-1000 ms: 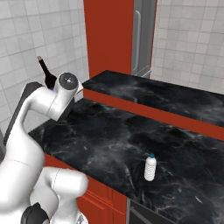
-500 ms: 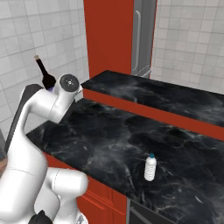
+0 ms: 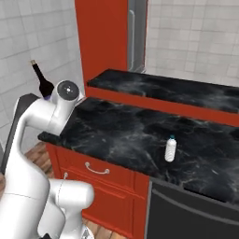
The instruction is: Place the drinks on the dining counter in a tight cluster.
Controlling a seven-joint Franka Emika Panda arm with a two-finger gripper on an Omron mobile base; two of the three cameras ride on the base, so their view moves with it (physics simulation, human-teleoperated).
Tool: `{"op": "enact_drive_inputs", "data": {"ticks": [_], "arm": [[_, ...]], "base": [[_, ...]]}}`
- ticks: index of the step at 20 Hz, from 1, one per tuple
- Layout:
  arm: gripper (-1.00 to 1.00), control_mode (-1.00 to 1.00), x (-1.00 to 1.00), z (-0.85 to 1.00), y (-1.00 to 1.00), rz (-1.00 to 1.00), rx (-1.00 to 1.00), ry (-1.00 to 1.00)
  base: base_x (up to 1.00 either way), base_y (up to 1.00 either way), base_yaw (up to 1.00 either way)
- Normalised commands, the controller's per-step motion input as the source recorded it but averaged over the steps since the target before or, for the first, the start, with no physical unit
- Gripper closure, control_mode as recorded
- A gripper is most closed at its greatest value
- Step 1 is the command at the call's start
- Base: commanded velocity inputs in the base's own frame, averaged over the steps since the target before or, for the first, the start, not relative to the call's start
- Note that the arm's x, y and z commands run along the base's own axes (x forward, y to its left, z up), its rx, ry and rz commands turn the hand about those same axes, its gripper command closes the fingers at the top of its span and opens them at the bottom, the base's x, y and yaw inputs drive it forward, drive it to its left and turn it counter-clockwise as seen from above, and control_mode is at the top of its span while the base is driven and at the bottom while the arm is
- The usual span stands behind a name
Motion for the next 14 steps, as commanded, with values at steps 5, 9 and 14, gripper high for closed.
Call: {"op": "enact_drive_inputs", "data": {"ticks": [5,9,14], "arm": [[1.00,1.00,0.00,0.00,0.00,0.00,0.00,0.00],[1.00,1.00,0.00,0.00,0.00,0.00,0.00,0.00],[1.00,1.00,0.00,0.00,0.00,0.00,0.00,0.00]], "base": [[-0.27,0.91,-0.45],[0.13,0.70,-0.39],[0.42,0.82,-0.10]]}}
